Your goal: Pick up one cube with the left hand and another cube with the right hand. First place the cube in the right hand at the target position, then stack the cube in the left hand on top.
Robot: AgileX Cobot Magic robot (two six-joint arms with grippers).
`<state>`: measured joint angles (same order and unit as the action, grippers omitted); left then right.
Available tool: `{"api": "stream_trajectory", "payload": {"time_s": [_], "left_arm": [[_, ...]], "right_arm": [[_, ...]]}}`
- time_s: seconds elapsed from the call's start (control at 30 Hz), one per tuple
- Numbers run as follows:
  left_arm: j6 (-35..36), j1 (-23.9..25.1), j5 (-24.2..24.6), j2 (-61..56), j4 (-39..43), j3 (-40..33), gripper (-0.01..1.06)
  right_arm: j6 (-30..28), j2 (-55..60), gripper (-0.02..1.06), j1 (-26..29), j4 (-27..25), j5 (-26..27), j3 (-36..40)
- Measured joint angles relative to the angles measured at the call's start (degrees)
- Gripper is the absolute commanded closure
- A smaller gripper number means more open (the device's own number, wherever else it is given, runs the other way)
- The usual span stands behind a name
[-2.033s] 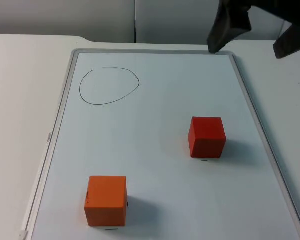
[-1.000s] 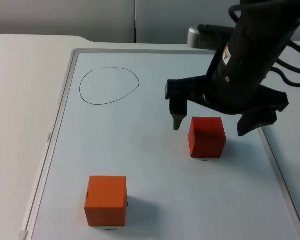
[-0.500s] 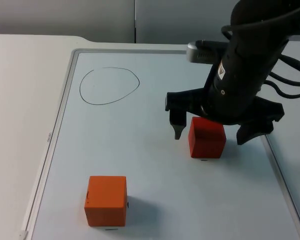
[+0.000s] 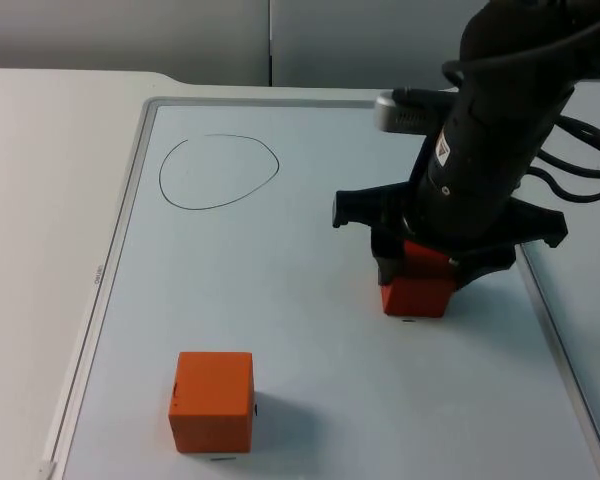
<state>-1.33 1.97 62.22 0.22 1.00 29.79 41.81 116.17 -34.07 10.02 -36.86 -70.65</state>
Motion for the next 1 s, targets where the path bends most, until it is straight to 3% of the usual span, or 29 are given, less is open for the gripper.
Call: {"api": "stream_trajectory", "payload": {"time_s": [0.03, 0.07, 0.13, 0.17, 0.37, 0.5, 0.57, 0.67, 0.87, 1.0], "left_arm": [[0.00, 0.00, 0.00, 0.00, 0.00, 0.00, 0.00], [0.00, 0.00, 0.00, 0.00, 0.00, 0.00, 0.00], [0.00, 0.00, 0.00, 0.00, 0.00, 0.00, 0.00], [0.00, 0.00, 0.00, 0.00, 0.00, 0.00, 0.00], [0.00, 0.00, 0.00, 0.00, 0.00, 0.00, 0.00], [0.00, 0.00, 0.00, 0.00, 0.00, 0.00, 0.00], [0.00, 0.00, 0.00, 0.00, 0.00, 0.00, 0.00], [0.00, 0.00, 0.00, 0.00, 0.00, 0.00, 0.00], [0.00, 0.00, 0.00, 0.00, 0.00, 0.00, 0.00], [0.00, 0.00, 0.00, 0.00, 0.00, 0.00, 0.00]], "right_arm": [[0.00, 0.00, 0.77, 0.00, 0.00, 0.00, 0.00], [0.00, 0.00, 0.77, 0.00, 0.00, 0.00, 0.00], [0.00, 0.00, 1.02, 0.00, 0.82, 0.00, 0.00], [-0.11, 0.00, 1.05, 0.00, 1.35, 0.00, 0.00], [-5.22, -2.81, 1.05, 0.00, 2.54, -1.92, -1.45], [-17.28, -12.79, 1.05, 0.00, 2.76, -5.14, -5.81], [-18.57, -14.20, 1.05, 0.00, 2.76, -5.32, -6.30], [-25.50, -24.44, 1.05, 0.00, 3.29, -5.52, -7.83], [-30.13, -38.50, 1.05, 0.00, 5.81, -9.90, -7.88], [-34.98, -45.02, 1.05, 0.00, 4.46, -13.98, -7.88]]}}
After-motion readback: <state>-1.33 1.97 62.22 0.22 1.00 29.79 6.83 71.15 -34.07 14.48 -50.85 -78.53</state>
